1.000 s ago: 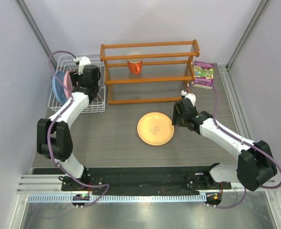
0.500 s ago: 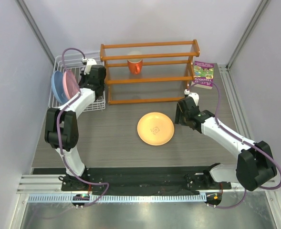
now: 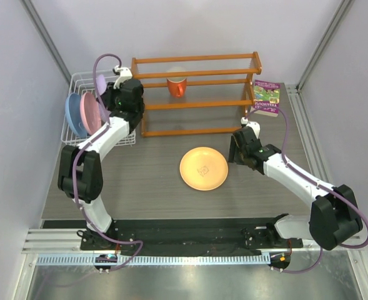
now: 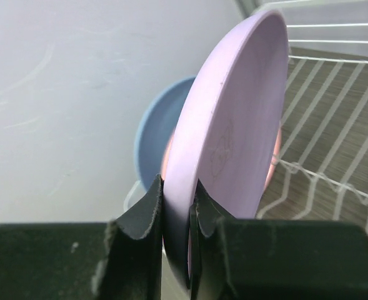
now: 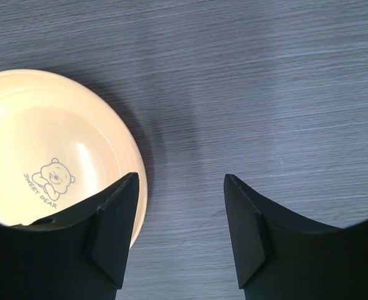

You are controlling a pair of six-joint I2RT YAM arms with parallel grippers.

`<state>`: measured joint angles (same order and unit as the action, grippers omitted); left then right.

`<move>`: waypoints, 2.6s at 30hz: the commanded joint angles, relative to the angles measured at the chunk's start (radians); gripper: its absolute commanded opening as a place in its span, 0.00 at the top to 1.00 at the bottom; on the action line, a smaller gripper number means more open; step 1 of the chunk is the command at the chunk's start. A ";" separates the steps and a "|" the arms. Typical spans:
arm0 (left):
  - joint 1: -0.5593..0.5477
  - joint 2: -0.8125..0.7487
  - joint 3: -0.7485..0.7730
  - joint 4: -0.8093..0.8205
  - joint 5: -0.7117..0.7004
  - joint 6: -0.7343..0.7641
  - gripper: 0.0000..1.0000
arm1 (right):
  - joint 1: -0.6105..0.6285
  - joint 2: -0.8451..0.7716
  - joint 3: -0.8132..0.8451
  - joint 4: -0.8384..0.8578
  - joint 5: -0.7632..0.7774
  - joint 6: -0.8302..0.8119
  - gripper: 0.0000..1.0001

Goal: Unload the plates from the dish rack

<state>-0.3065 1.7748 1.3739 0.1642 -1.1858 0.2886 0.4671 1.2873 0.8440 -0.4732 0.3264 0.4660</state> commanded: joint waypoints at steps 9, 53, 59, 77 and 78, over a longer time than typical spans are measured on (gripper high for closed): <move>-0.108 -0.357 0.043 -0.437 0.118 -0.242 1.00 | -0.005 -0.132 0.067 0.007 -0.070 -0.053 0.35; -0.151 -0.756 -0.616 -0.216 1.427 -1.080 1.00 | 0.036 0.107 0.024 0.550 -0.650 0.164 0.99; -0.151 -0.733 -0.618 -0.218 1.416 -1.077 0.46 | 0.038 0.043 0.020 0.437 -0.531 0.134 0.99; -0.151 -0.776 -0.472 -0.647 0.631 -0.749 0.01 | 0.028 -0.040 0.018 0.062 -0.150 0.062 0.99; -0.151 -0.773 -0.466 -0.654 0.612 -0.743 0.00 | 0.027 -0.037 0.015 0.065 -0.153 0.062 0.99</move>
<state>-0.4561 1.0080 0.8444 -0.3954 -0.3210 -0.5495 0.4999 1.2381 0.8654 -0.4080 0.1368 0.5201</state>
